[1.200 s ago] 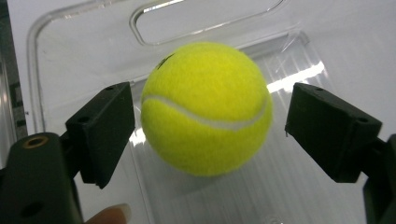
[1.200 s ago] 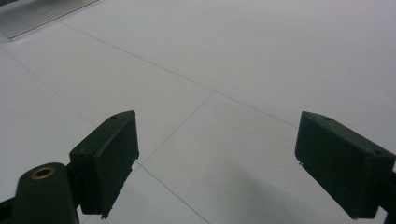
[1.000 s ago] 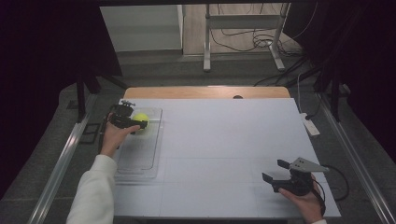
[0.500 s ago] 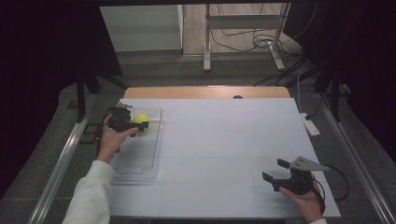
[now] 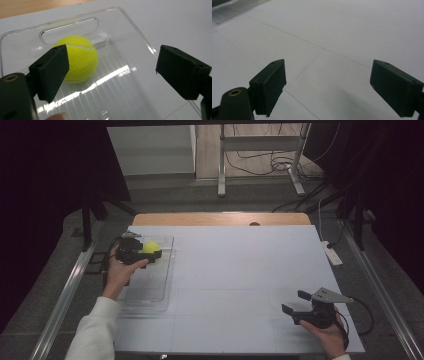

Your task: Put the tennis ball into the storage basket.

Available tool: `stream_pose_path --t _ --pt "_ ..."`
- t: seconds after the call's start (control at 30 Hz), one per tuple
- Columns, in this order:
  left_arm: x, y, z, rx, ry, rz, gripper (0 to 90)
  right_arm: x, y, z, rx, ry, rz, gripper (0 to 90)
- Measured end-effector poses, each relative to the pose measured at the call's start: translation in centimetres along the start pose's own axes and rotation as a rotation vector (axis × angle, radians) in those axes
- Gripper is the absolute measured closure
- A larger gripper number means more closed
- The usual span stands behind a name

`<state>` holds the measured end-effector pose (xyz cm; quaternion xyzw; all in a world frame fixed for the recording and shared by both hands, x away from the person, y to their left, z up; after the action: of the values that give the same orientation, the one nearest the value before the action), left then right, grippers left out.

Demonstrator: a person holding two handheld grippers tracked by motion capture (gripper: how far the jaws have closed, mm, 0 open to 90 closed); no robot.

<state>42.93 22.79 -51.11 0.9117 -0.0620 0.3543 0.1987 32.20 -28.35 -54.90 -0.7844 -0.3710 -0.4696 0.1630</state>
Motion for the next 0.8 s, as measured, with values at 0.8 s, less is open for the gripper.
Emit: stream_pose_path --t 0.8 --pt "-4.2 4.2 -4.4 -0.117 0.083 0.062 12.3 0.0 -0.2 -0.2 -0.012 -0.010 -0.013 13.5"
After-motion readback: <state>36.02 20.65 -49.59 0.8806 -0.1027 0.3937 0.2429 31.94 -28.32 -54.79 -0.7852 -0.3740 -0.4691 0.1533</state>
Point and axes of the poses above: each handheld gripper's, and its own axes: z roughly forward along the jaws, x roughly out of its top, y roughly to its right, the point moved 7 cm from there along z, roughly forward along the jaws, and after that the axes turned 13 degrees about -z, right-handed, at the moved point
